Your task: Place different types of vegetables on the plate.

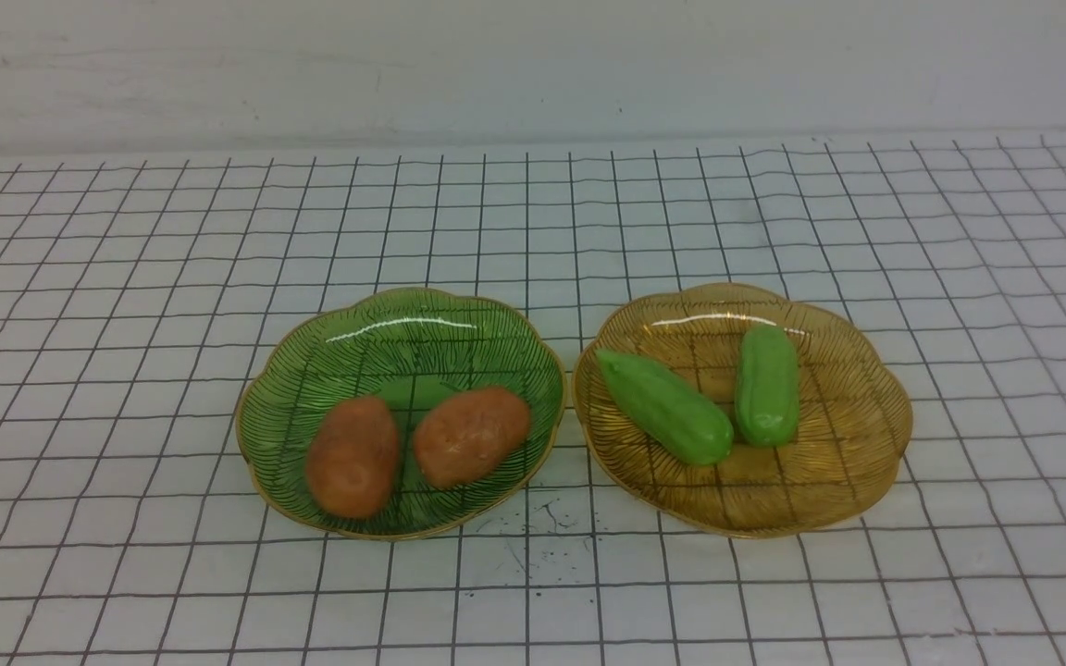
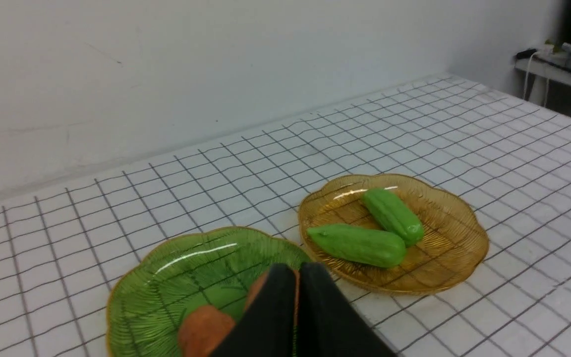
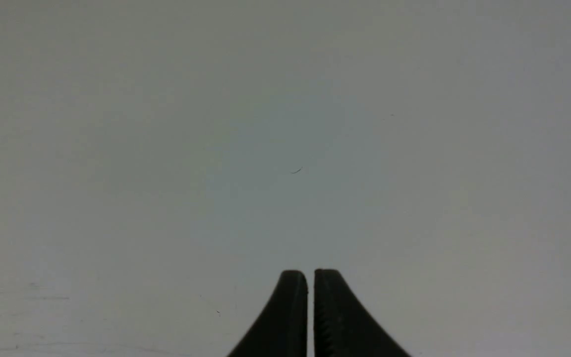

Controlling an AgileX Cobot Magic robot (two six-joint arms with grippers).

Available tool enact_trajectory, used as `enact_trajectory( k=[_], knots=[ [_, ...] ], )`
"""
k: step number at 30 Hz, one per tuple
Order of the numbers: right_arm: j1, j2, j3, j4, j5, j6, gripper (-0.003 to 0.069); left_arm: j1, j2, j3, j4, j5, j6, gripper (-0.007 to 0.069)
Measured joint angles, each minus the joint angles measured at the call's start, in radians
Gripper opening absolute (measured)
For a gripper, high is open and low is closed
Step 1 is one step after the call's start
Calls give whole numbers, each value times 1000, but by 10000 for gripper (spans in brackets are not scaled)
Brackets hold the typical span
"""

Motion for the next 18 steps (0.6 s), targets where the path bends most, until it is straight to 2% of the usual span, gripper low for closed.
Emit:
enact_trajectory(
  k=[1, 3, 4, 7, 10, 16, 18],
  knots=[
    [0, 0, 0, 0, 0, 0, 14, 20, -2, 5, -11, -7, 17, -8],
    [0, 0, 0, 0, 0, 0, 14, 164, -16, 47, -92, -64, 113, -8],
    [0, 0, 0, 0, 0, 0, 14, 177, -18, 57, -100, -70, 131, -8],
    [0, 0, 0, 0, -1, 0, 14, 455, -69, 186, -250, -221, 283, -8],
    [0, 0, 0, 0, -1, 0, 14, 636, -114, 289, -331, -324, 340, -8],
    [0, 0, 0, 0, -1, 0, 14, 805, -180, 430, -413, -379, 360, -8],
    [0, 0, 0, 0, -1, 0, 14, 813, -196, 467, -419, -394, 361, -8]
  ],
)
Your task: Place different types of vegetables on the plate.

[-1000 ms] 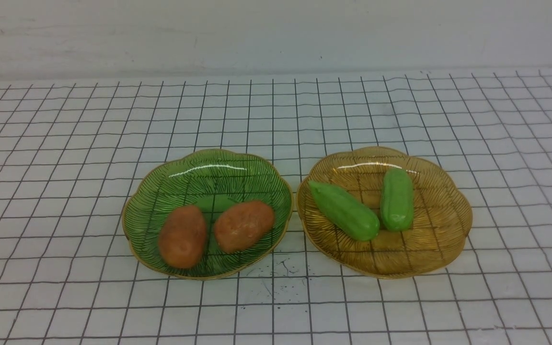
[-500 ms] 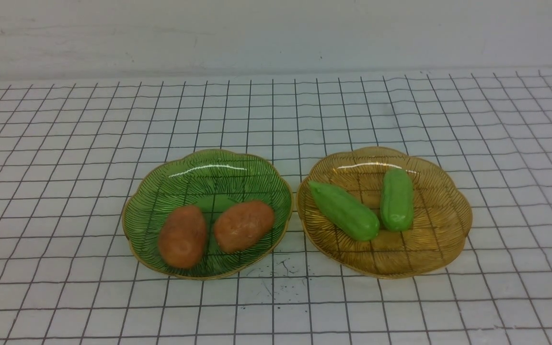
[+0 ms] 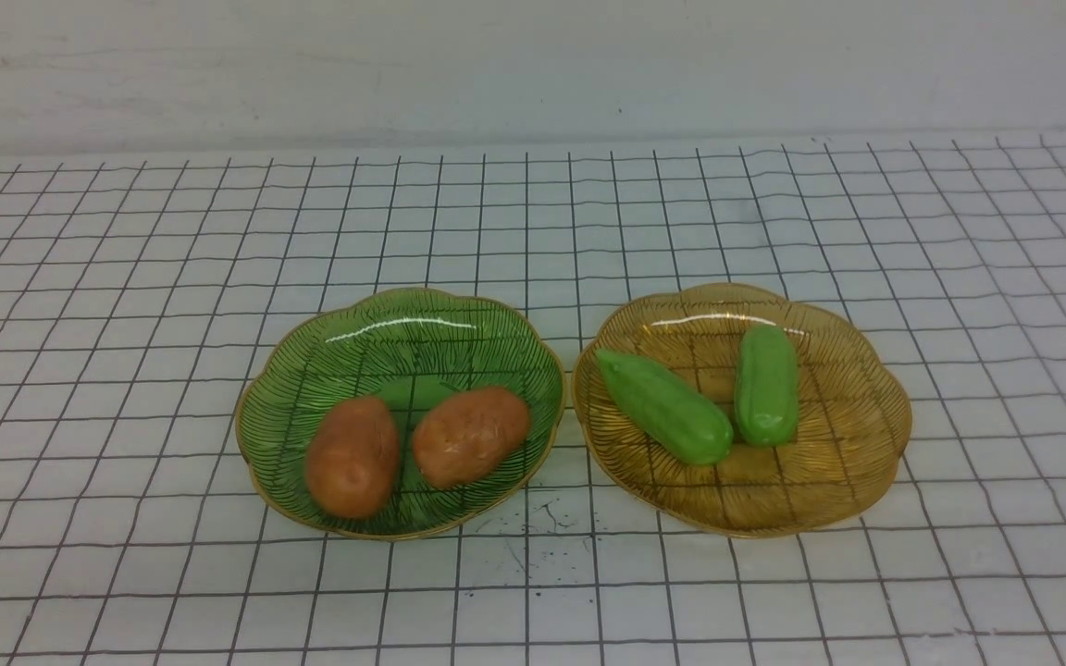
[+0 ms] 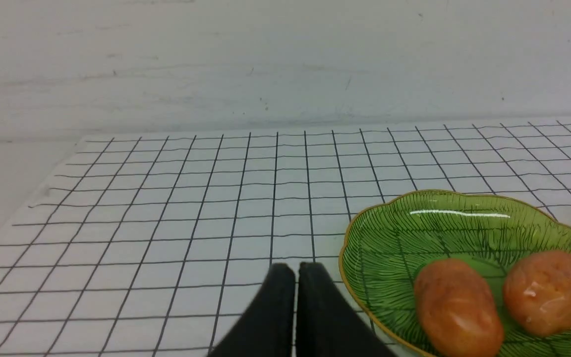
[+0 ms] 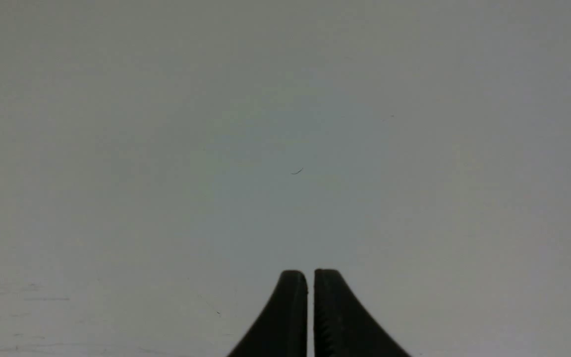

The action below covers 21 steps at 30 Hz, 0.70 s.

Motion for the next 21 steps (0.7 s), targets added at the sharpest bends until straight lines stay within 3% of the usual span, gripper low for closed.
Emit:
enact_trajectory(
  k=[12, 21],
  knots=[
    [0, 0, 0, 0, 0, 0, 13, 4, -19, 251, -16, -138, 5, -8],
    [0, 0, 0, 0, 0, 1, 13, 4, -19, 275, -29, -42, 34, -8]
  ],
)
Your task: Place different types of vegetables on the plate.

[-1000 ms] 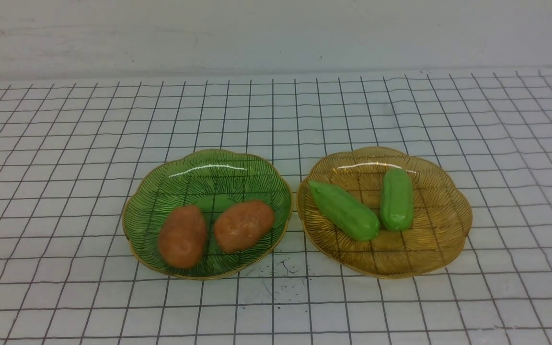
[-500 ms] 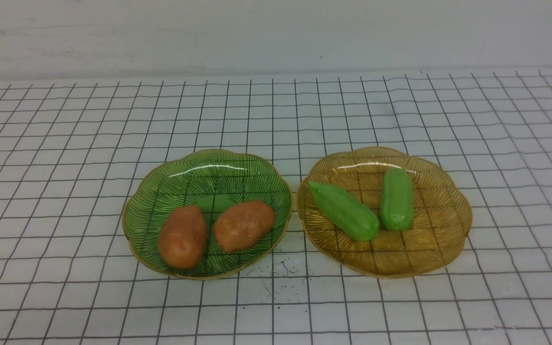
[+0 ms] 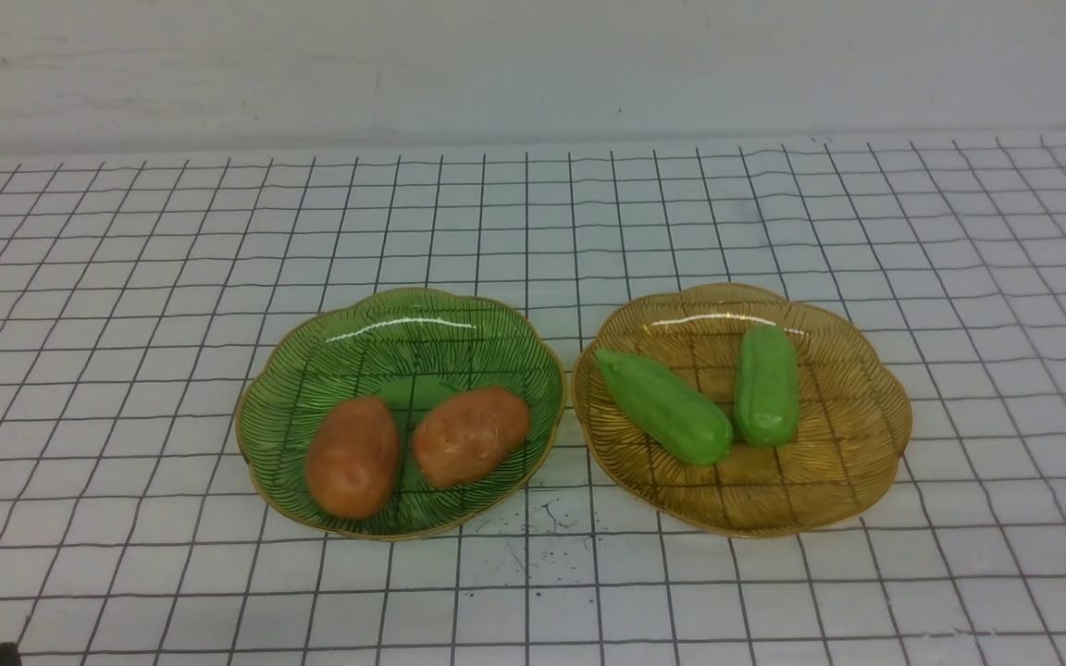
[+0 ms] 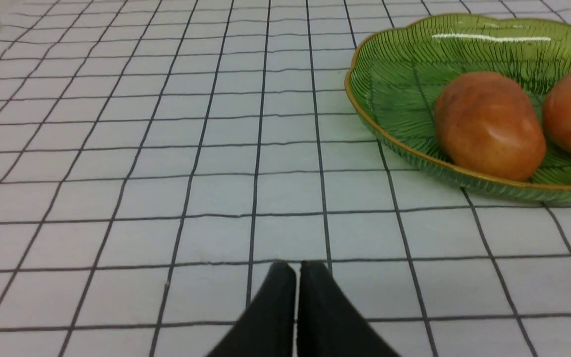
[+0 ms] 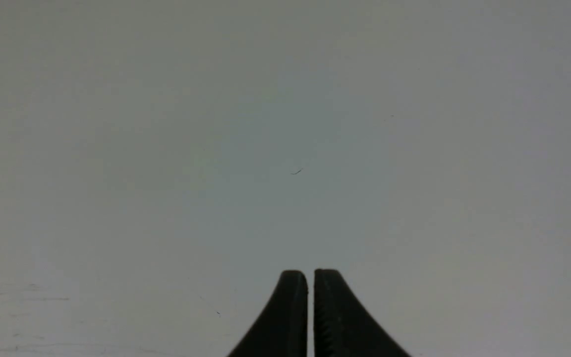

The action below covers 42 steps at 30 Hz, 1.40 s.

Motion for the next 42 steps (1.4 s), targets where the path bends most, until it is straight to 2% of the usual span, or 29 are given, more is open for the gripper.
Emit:
enact_trajectory(
  k=[13, 24, 42],
  knots=[
    [0, 0, 0, 0, 0, 0, 13, 0, 0, 1, -103, 47, 147, -8],
    [0, 0, 0, 0, 0, 0, 13, 0, -1, 1, -59, 47, -40, -8],
    [0, 0, 0, 0, 0, 0, 13, 0, -1, 1, -50, 47, -45, -8]
  ],
)
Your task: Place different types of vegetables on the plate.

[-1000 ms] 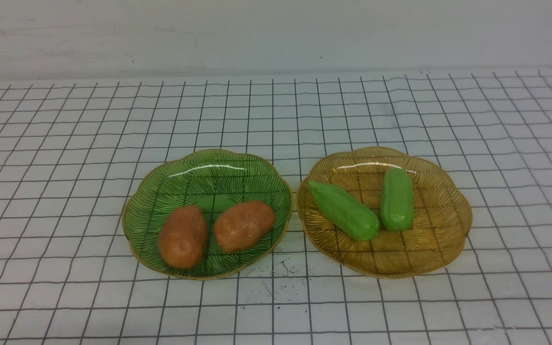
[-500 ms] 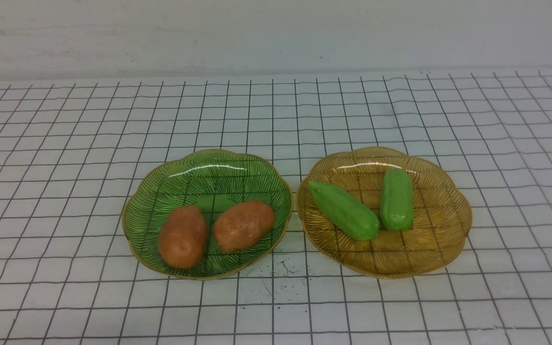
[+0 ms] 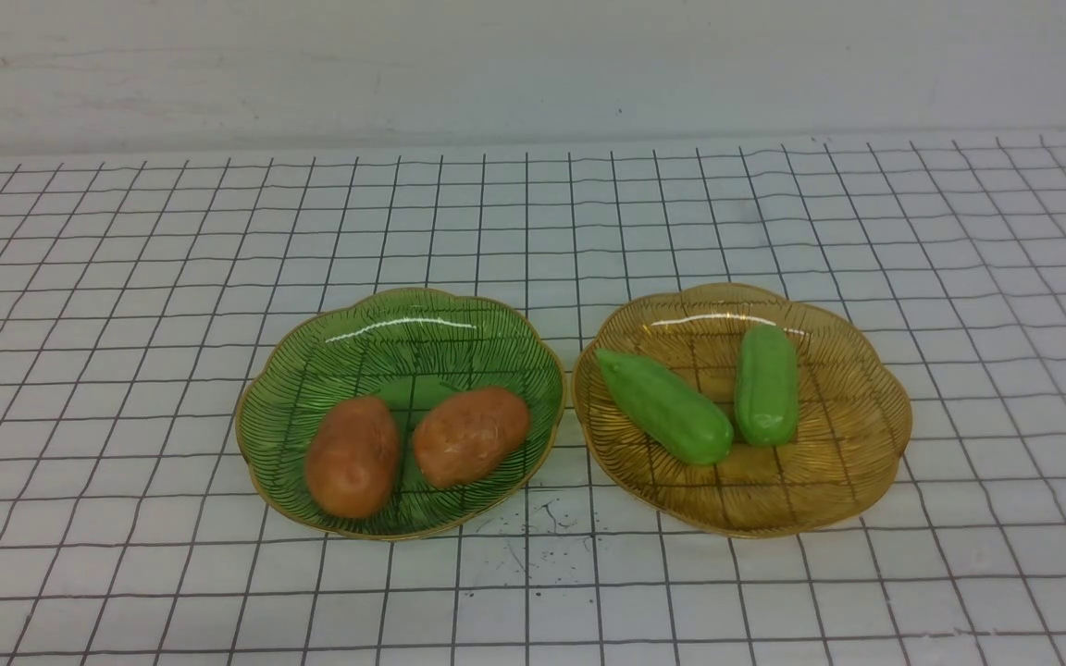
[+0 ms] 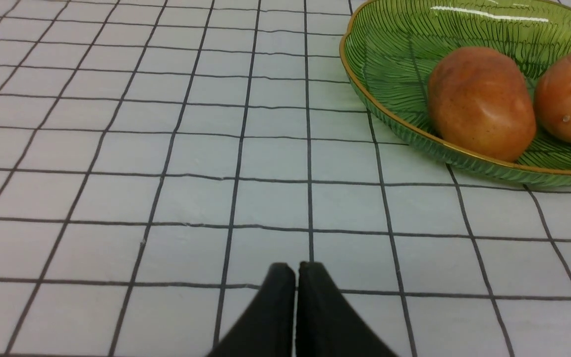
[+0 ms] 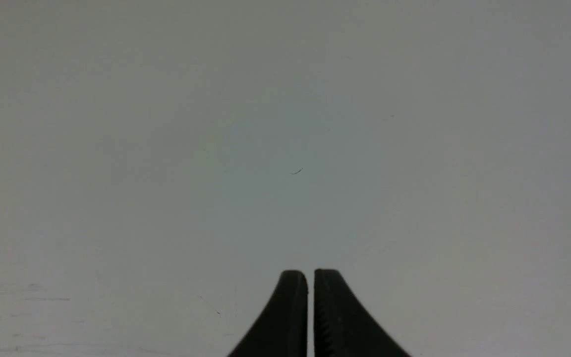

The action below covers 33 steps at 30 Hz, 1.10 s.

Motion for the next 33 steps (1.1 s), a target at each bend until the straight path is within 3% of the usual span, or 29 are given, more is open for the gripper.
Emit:
enact_trajectory(
  k=[33],
  knots=[
    [-7, -1, 1, -21, 6, 0, 13, 0, 0, 0, 4, 0, 9, -8]
  ],
)
